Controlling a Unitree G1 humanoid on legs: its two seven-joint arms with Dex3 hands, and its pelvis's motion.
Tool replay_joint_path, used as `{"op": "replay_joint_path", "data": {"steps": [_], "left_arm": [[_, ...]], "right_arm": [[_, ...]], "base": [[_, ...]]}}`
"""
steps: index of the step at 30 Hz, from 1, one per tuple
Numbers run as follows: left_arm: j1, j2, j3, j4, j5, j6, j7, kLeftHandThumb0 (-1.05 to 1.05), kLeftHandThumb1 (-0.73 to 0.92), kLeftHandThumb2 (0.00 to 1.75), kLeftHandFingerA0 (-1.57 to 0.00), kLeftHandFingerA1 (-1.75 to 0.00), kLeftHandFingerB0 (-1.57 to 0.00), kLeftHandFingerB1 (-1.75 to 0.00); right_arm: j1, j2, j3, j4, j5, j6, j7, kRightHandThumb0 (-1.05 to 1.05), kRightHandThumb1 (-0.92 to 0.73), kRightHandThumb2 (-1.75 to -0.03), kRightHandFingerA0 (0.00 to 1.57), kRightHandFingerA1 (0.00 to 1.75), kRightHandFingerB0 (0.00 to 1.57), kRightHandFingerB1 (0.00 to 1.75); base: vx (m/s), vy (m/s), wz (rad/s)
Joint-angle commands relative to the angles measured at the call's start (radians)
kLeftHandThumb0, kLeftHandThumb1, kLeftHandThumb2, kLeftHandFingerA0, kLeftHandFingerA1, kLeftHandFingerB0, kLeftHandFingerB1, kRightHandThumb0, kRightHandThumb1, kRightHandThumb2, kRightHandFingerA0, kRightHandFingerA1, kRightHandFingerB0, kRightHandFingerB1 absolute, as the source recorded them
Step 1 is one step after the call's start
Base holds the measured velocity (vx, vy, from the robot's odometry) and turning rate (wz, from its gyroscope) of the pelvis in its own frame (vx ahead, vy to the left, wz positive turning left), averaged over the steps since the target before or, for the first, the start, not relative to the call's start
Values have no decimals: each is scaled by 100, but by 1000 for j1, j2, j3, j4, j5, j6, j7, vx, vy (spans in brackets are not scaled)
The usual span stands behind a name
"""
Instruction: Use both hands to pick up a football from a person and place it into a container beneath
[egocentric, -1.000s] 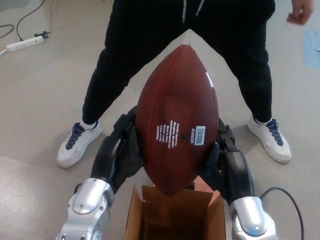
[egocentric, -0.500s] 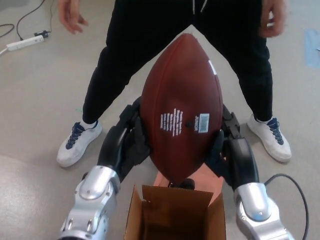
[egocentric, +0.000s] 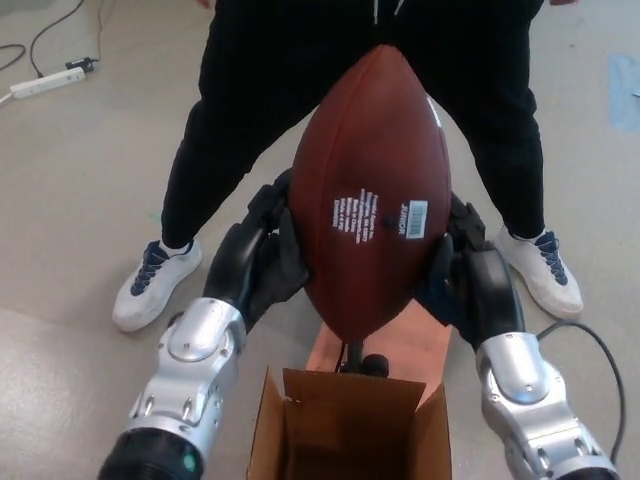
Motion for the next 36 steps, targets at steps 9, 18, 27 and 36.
{"op": "replay_joint_path", "data": {"steps": [9, 18, 27, 36], "left_arm": [[98, 301, 167, -26, -20, 17, -65, -79, 82, 115, 0, -18, 0, -16], [209, 325, 217, -17, -33, -62, -125, -80, 78, 86, 0, -18, -3, -20], [262, 302, 229, -25, -53, -75, -162, -81, 75, 114, 0, -20, -2, -19], [289, 296, 275, 159, -58, -146, -161, -85, 79, 112, 0, -29, -13, -22]], "right_arm": [[71, -187, -160, 29, 72, -65, 94, -85, -86, -115, 6, 17, 7, 17], [116, -163, -177, 10, 61, -91, 84, -70, -76, -114, 2, 34, 2, 28], [64, -163, -175, 44, 43, -105, 59, -76, -92, -75, 12, 26, 8, 21], [44, -207, -151, 234, -24, -160, 14, -78, -80, -110, 7, 32, 7, 22]], "base": [[0, 0, 0], [0, 0, 0], [0, 0, 0], [0, 0, 0]]}}
